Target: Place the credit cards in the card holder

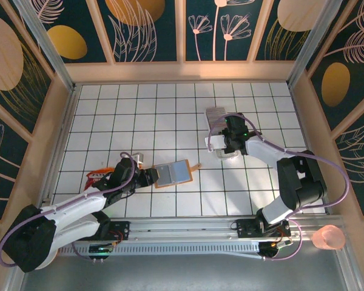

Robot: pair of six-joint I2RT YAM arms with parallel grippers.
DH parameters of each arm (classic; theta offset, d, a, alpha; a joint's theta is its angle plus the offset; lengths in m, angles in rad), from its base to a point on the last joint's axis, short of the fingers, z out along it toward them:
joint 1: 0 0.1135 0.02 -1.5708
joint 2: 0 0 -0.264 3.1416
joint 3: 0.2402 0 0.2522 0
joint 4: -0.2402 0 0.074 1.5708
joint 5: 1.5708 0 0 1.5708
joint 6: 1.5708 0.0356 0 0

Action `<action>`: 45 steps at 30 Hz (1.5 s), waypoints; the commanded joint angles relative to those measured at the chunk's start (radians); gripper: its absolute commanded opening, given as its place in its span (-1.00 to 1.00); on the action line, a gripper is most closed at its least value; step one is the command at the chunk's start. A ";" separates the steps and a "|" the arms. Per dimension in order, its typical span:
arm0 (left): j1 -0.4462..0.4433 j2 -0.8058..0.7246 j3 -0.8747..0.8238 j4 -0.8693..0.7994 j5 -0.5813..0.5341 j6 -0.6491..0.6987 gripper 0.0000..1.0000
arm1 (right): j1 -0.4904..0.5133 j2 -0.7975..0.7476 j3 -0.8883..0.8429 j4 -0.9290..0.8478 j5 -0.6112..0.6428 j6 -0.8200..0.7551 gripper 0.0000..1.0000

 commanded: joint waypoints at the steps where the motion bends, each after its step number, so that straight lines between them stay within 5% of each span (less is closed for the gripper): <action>1: -0.006 0.006 -0.005 0.020 0.017 -0.011 -0.05 | 0.000 -0.046 0.004 0.011 0.020 -0.005 -0.54; 8: -0.006 0.011 -0.001 0.026 0.008 -0.011 -0.05 | -0.001 -0.097 -0.030 -0.013 0.006 0.031 -0.60; 17: -0.007 -0.006 0.012 0.017 0.032 -0.025 -0.06 | 0.015 -0.172 -0.023 -0.138 -0.020 0.082 -0.99; 23: -0.006 -0.061 0.015 -0.022 -0.008 -0.016 -0.06 | 0.088 -0.287 -0.022 -0.209 -0.007 0.220 -1.00; 29: -0.006 -0.093 0.012 -0.037 -0.033 -0.026 -0.06 | 0.255 -0.392 0.031 -0.142 0.102 0.676 -1.00; 35: -0.007 -0.092 0.003 -0.008 -0.062 -0.080 -0.04 | 0.414 -0.376 0.117 -0.089 0.272 1.468 -1.00; 40: -0.006 -0.060 0.009 0.022 -0.082 -0.118 -0.03 | 0.440 -0.342 0.037 0.007 -0.013 1.979 -1.00; 45: -0.006 -0.009 0.042 0.011 -0.075 -0.116 -0.02 | 0.477 -0.309 -0.095 0.175 -0.062 2.271 -1.00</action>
